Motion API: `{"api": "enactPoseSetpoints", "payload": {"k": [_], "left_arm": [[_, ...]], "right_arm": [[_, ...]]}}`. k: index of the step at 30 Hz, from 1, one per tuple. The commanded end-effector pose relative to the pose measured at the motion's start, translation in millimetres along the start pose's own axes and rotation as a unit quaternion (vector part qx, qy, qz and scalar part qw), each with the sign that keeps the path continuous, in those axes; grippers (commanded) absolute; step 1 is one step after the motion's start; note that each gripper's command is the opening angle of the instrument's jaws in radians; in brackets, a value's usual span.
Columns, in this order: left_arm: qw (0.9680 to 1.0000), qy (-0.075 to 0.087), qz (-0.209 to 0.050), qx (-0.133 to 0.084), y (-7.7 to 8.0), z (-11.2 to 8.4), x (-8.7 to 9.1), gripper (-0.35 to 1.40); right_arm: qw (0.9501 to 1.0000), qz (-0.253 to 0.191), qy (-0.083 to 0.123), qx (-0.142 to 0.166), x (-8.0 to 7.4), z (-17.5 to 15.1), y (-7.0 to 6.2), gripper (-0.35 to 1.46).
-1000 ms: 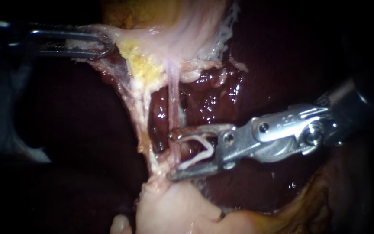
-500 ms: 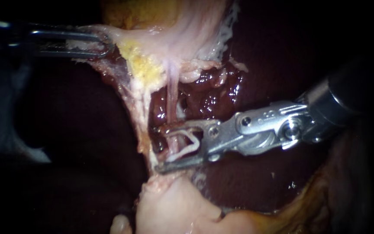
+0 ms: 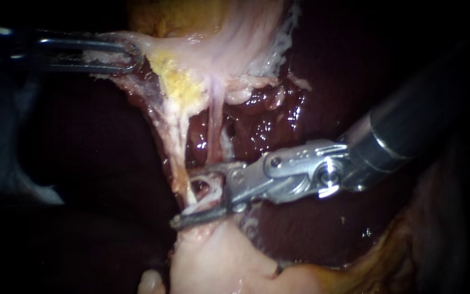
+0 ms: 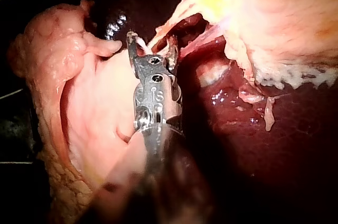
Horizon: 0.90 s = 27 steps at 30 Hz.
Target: Clipping first clip left tube
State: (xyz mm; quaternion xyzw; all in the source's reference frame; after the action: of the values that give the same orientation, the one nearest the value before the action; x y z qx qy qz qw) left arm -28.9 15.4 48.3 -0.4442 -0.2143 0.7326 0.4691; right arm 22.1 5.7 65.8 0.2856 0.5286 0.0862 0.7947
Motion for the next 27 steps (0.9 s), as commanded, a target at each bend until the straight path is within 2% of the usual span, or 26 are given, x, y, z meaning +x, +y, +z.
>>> {"api": "enactPoseSetpoints", "payload": {"k": [1, 10, 18, 27], "left_arm": [[1.0000, 0.000, 0.000, 0.000, 0.0, 0.0, 0.0, -0.35], [1.0000, 0.000, 0.000, 0.000, 0.0, 0.0, 0.0, -0.35], [1.0000, 0.000, 0.000, 0.000, 0.0, 0.1, 0.0, -0.35], [1.0000, 0.000, 0.000, 0.000, 0.0, 0.0, 0.0, -0.35]], "right_arm": [[1.0000, 0.003, 0.004, 0.003, -0.1, 0.5, -0.1, 0.49], [0.9994, 0.015, 0.025, 0.018, 0.0, 2.9, -0.7, 0.48], [0.9988, 0.026, 0.035, 0.021, 0.4, 3.2, -1.4, 0.48], [0.9982, 0.033, 0.040, 0.029, 2.0, 4.2, -3.9, 0.46]]}}
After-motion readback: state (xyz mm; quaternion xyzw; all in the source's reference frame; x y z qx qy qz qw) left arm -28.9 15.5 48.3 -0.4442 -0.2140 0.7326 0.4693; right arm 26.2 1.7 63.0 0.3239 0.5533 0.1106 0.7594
